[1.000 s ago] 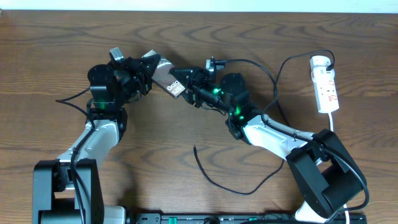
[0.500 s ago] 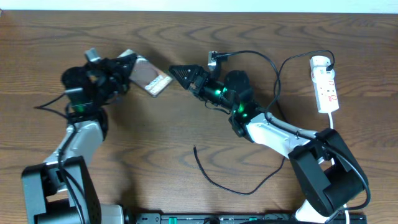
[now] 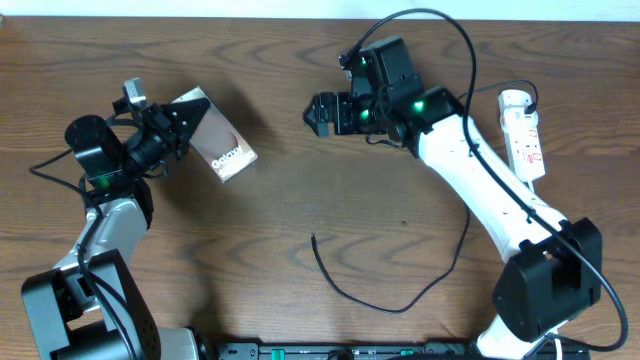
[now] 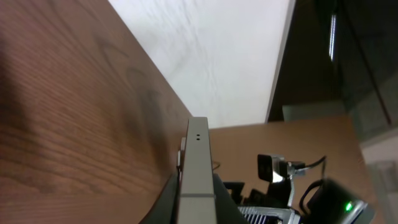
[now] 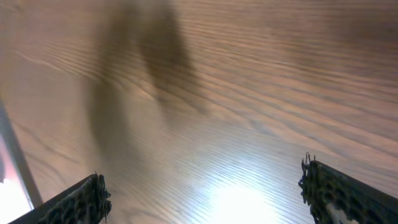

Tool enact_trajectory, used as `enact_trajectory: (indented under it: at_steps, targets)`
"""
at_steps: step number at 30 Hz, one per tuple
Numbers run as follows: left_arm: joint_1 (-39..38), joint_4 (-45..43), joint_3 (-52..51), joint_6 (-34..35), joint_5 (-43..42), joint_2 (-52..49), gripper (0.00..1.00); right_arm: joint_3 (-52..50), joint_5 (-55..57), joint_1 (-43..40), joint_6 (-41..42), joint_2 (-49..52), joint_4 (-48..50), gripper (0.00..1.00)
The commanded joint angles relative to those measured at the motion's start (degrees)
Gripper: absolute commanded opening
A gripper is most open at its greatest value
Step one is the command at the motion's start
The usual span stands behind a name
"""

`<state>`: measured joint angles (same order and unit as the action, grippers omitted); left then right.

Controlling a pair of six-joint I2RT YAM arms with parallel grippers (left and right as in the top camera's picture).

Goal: Plug charger to phone and switch on socket
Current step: 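Lower the right gripper onto the black cable's USB-C end and grasp it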

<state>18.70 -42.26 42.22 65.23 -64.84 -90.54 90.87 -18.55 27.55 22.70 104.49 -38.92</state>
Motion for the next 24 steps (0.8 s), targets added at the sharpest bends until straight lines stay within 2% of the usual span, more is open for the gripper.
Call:
enact_trajectory:
  at_steps: [1, 3, 6, 8, 11, 13, 16, 22, 24]
  targets:
    - [0.33, -0.74, 0.22, -9.49, -7.52, 0.66, 0.07, 2.16, 5.01, 0.07, -8.26, -0.44, -7.26, 0.99]
    - [1.33, -0.74, 0.22, -11.26, -10.84, 0.66, 0.07, 2.08, 5.99, 1.18, -8.41, 0.31, -14.38, 0.94]
    - [5.18, -0.72, 0.22, -11.21, -13.25, 0.66, 0.07, 1.44, 6.67, 4.59, -7.48, 1.36, -18.16, 0.97]
    - [7.56, -0.70, 0.22, -11.19, -14.99, 0.66, 0.07, 0.39, 7.17, 7.02, -5.09, 1.75, -17.86, 0.97]
    - [12.02, -0.28, 0.22, -11.19, -18.25, 0.66, 0.07, -2.54, 14.49, 11.78, 4.35, 1.99, -16.92, 0.94]
    - [14.78, -0.26, 0.22, -11.19, -18.82, 0.66, 0.07, -6.27, 18.43, 16.09, 12.26, 2.03, -14.60, 0.85]
    - [16.59, -0.31, 0.22, -11.26, -19.21, 0.66, 0.07, -10.29, 18.40, 20.09, 18.25, 2.03, -10.99, 0.79]
    - [17.77, -0.28, 0.22, -13.35, -19.21, 0.66, 0.07, -16.35, 18.69, 26.60, 21.20, 2.34, -8.20, 0.74]
    - [17.77, -0.28, 0.22, -13.35, -19.41, 0.66, 0.07, -16.85, 19.08, 27.45, 21.46, 2.82, -8.20, 0.67]
